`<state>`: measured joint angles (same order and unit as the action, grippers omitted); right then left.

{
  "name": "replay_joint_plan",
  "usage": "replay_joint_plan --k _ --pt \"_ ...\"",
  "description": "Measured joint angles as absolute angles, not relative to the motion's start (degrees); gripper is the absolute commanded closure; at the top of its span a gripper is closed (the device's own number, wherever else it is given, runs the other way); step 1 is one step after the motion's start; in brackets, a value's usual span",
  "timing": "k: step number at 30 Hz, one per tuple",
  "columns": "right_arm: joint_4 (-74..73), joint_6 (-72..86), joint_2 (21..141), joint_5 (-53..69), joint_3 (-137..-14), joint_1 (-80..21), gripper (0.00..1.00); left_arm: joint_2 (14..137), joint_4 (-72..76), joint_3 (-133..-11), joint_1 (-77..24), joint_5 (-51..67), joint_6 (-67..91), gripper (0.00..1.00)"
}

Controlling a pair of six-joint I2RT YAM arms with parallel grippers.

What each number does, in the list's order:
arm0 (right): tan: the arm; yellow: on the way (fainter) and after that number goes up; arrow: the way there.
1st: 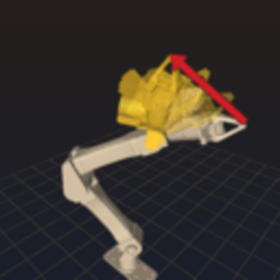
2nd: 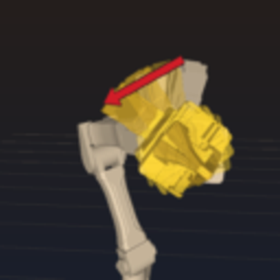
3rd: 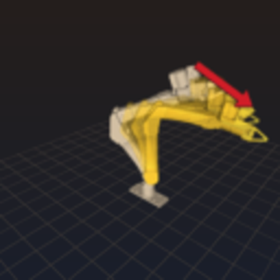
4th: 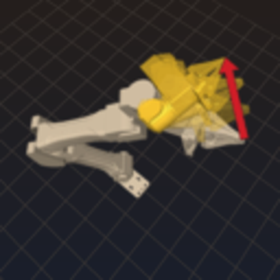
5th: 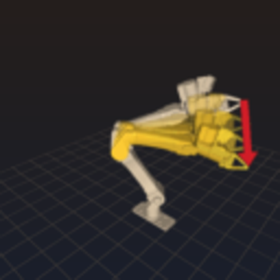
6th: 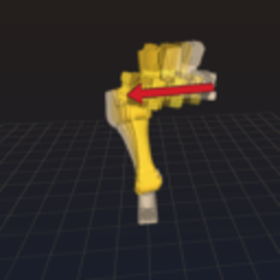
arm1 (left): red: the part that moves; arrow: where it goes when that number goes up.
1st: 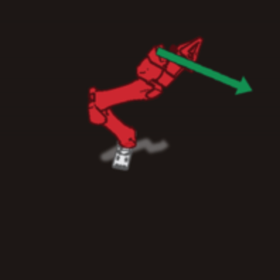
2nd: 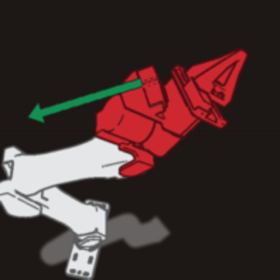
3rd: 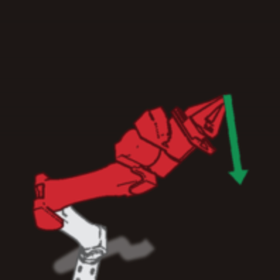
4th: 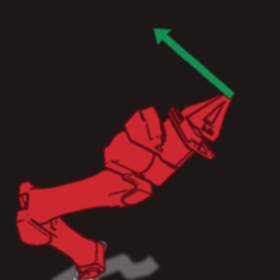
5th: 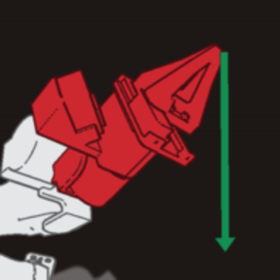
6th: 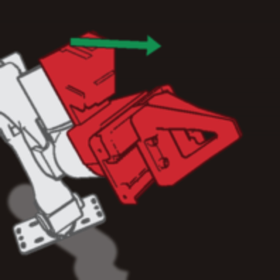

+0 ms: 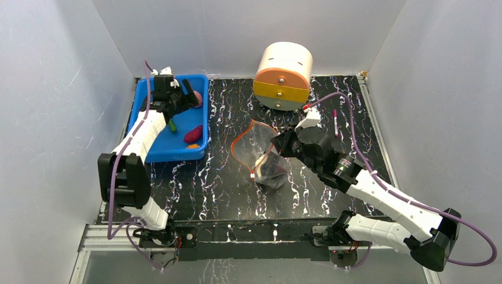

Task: Place the food in the zip-top bag and seal the zipper
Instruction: Place the fake vegetable in the zipper food storage bag, then pick up the fake fruit from the bin.

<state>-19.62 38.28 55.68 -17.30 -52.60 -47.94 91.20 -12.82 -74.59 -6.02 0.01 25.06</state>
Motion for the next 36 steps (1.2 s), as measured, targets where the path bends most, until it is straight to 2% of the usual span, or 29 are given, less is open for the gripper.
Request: replay_joint_plan --k 6,15,24,30,36 --pt "-19.9 37.4 56.3 -18.3 -53.1 -47.9 1.00 101.7 -7.8 -80.6 -0.8 2.1 29.0 0.31" --pt "-19.9 37.2 58.2 -19.4 -53.2 -47.9 1.00 113.1 -1.1 -85.9 1.7 5.2 30.9 0.21" --pt "-20.6 35.6 59.3 -21.6 -54.3 -47.9 1.00 119.5 6.1 -87.6 1.7 9.7 31.1 0.20" --pt "-20.6 34.2 60.1 -22.2 -54.3 -47.9 1.00 123.2 7.3 -88.7 1.7 10.2 31.1 0.21" --pt "-20.6 33.1 60.2 -22.7 -54.3 -47.9 1.00 126.1 8.2 -90.6 1.7 11.4 31.8 0.28"
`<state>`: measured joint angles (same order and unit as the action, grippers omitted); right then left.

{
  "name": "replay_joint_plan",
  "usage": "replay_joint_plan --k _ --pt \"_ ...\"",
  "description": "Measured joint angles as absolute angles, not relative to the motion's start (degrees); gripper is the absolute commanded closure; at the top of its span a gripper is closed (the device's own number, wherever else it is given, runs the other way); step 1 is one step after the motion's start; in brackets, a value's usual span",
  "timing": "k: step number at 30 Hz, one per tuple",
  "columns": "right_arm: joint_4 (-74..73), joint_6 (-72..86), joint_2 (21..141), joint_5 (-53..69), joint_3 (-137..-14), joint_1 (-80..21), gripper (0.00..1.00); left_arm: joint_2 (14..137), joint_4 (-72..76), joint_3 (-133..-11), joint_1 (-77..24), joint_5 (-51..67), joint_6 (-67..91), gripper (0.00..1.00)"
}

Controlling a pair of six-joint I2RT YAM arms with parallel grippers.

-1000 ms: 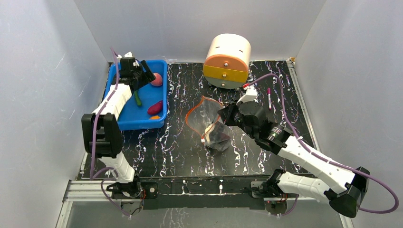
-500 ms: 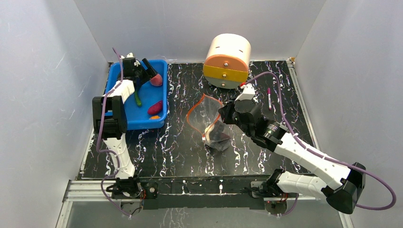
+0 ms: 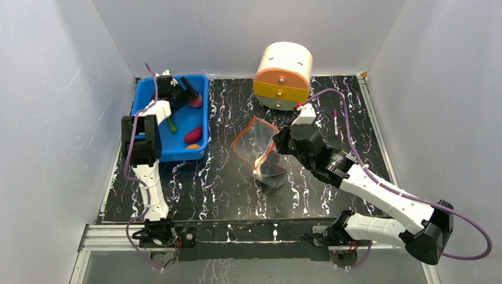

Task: Place the food in the zip-top bag and seal the zipper
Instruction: Pick up the fake fruit from the bin.

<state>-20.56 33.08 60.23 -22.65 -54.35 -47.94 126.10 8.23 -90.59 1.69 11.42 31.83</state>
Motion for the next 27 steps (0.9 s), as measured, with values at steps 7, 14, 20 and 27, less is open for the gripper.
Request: replay_joint_plan --k 7,14,20,27 --pt "-20.6 32.8 60.1 -22.9 -54.4 -47.9 1.00 126.4 8.1 -91.3 1.7 11.8 32.4 0.53" --pt "-20.6 32.9 58.2 -22.8 -54.4 -47.9 1.00 126.5 5.4 -92.3 1.7 11.0 30.9 0.65" --pt "-20.7 33.0 56.1 -22.8 -54.3 -47.9 1.00 124.9 1.7 -92.6 1.7 9.2 29.6 0.71" --pt "-21.2 33.7 54.0 -22.5 -53.9 -47.9 1.00 116.2 -2.8 -86.9 1.7 7.1 29.1 0.75"
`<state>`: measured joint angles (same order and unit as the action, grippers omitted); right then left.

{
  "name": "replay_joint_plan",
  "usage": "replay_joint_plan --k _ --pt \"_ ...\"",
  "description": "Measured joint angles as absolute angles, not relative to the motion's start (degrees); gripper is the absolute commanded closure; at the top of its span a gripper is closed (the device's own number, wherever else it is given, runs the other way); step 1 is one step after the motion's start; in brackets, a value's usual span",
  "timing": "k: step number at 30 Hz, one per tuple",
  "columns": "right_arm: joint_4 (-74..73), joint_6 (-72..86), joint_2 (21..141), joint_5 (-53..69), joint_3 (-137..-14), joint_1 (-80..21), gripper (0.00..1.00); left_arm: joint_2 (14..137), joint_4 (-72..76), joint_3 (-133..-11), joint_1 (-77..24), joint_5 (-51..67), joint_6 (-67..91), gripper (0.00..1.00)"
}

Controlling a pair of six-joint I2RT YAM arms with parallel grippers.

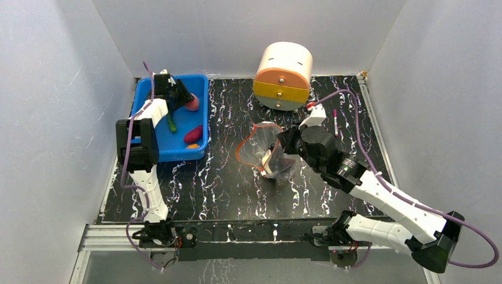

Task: Place the food in the zip-top bag and seal the zipper
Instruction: Pick up the fake fruit from the bin.

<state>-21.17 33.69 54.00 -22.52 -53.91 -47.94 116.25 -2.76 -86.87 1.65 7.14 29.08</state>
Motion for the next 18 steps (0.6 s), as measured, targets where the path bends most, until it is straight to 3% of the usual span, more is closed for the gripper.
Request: replay_joint_plan --k 5,18 --pt "-21.6 34.9 53.6 -22.1 -53.0 -47.9 1.00 108.8 -5.9 -82.9 1.4 6.6 28.8 0.71" --pt "-21.6 38.0 52.4 -20.7 -50.7 -47.9 1.00 90.7 -15.3 -73.3 -3.4 9.8 27.2 0.75"
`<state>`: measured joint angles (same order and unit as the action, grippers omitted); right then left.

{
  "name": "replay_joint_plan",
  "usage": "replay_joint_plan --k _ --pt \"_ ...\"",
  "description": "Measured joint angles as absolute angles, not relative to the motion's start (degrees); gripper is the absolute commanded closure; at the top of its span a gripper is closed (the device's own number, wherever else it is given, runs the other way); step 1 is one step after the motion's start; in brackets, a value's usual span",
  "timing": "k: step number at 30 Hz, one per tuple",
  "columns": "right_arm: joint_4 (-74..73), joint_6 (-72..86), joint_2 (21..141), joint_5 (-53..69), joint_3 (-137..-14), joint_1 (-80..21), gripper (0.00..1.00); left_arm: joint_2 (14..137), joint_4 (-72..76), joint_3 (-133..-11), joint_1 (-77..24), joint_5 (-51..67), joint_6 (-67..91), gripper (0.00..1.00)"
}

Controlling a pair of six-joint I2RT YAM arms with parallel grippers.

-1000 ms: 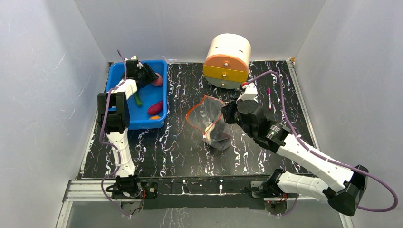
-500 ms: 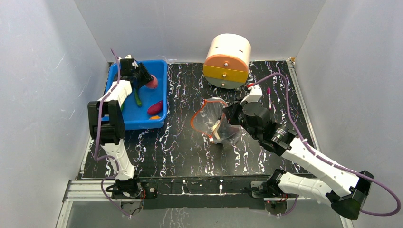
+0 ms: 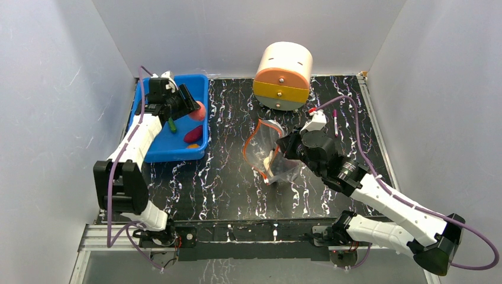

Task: Place the food in the zip-top bag and seal the zipper
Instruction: Pick up the fake fruit from the bin, then place the fake fruit in the zipper food storage bag.

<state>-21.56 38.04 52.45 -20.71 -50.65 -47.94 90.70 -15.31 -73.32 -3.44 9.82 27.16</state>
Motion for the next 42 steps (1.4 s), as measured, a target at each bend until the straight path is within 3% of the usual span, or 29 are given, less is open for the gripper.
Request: replay_joint_plan --k 12,19,32,42 --pt "-19.8 41.3 54.5 -19.7 -50.7 -47.9 1.00 76.1 -19.0 -67.9 -10.0 22.6 26.7 0.76" --pt "-17.7 42.7 57.1 -19.2 -51.1 -47.9 1.00 74.3 -16.0 -66.2 -14.8 31.4 28.9 0.76" --pt "-16.6 44.6 59.7 -18.9 -53.6 -47.9 1.00 64.0 -0.8 -58.2 -19.0 42.0 41.4 0.77" --pt "-15.8 46.2 59.7 -17.6 -54.0 -47.9 1.00 67.9 8.8 -50.4 -22.5 45.1 47.5 0.77"
